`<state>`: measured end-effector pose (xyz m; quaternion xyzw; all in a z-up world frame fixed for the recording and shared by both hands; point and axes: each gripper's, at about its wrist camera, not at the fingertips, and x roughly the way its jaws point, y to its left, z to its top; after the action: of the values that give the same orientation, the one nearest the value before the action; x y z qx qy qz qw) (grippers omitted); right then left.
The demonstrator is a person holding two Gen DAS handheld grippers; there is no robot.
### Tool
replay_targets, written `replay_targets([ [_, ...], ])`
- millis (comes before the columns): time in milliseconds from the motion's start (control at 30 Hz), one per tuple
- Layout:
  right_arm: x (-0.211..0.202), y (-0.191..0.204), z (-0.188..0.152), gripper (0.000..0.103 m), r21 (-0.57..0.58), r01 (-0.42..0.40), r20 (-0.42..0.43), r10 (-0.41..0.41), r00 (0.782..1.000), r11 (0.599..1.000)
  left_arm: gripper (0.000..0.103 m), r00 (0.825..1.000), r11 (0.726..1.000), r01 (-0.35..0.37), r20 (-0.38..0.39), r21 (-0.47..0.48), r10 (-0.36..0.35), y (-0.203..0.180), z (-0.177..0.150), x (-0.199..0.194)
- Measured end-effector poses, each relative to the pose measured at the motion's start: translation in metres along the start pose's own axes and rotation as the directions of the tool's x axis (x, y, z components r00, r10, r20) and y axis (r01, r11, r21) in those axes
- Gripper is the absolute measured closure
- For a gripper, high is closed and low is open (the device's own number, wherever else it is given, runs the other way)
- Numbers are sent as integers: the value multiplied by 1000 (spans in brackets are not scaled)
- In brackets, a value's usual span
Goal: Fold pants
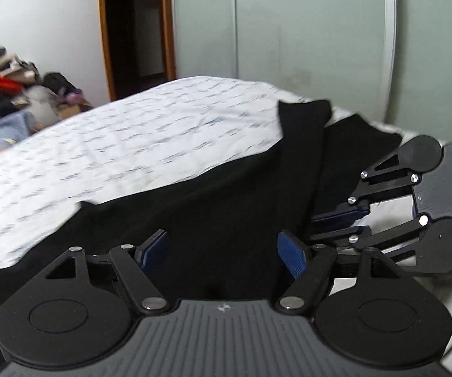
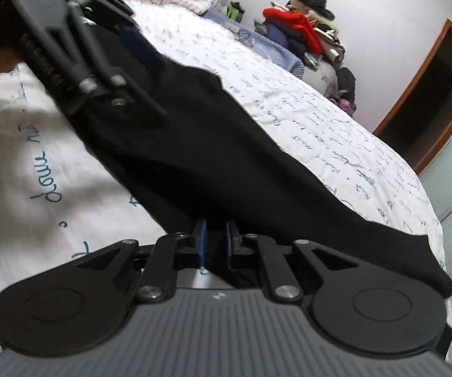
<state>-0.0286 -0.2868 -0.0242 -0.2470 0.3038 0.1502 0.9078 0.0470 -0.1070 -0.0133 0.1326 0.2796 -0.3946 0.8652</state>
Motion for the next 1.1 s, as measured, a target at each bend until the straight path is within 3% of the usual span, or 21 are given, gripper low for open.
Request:
replay_targets([
  [100, -14, -24, -2, 94, 119, 59, 45, -64, 997, 991, 27, 997, 997, 79, -24, -20, -80, -14, 9, 22],
  [167, -17, -40, -3, 92, 154, 140, 36, -147, 989, 978, 27, 991, 991, 123, -53, -42, -125, -21, 11, 36],
  [267, -14, -62, -3, 90, 195, 185, 27, -194, 981, 963, 28, 980, 983, 161, -103, -85, -169, -29, 11, 55],
  [333, -5, -76, 1, 88, 197, 204, 17, -211, 977, 959, 46, 978, 983, 154, -125, -100, -166, -32, 10, 66],
  [367, 0, -82, 3, 85, 198, 202, 11, -209, 978, 959, 47, 979, 984, 146, -127, -100, -158, -33, 9, 68],
  [467, 19, -90, 7, 70, 210, 193, -10, -195, 981, 958, 60, 982, 986, 136, -117, -94, -147, -35, 9, 70],
  [567, 43, -103, 7, 61, 197, 251, -53, -246, 968, 948, 69, 982, 987, 140, -119, -78, -149, -37, 8, 68],
  [633, 53, -118, 7, 45, 219, 305, -60, -300, 952, 927, 70, 981, 987, 150, -114, -59, -156, -41, 7, 67],
  [733, 61, -146, 4, 34, 286, 410, -91, -402, 911, 866, 70, 983, 989, 147, -107, -21, -148, -49, 6, 66],
  [800, 74, -171, -1, 34, 358, 450, -141, -429, 892, 818, 70, 985, 991, 136, -104, 1, -136, -53, 4, 67],
  [867, 88, -194, -5, 35, 428, 454, -188, -415, 890, 781, 70, 987, 992, 129, -102, 15, -127, -55, 2, 67],
  [1000, 125, -217, -14, 44, 440, 477, -290, -382, 877, 761, 70, 987, 991, 128, -102, 27, -125, -57, 3, 65],
  [1100, 134, -222, -23, 91, 456, 467, -323, -348, 880, 758, 70, 986, 990, 140, -99, 21, -137, -54, 4, 68],
])
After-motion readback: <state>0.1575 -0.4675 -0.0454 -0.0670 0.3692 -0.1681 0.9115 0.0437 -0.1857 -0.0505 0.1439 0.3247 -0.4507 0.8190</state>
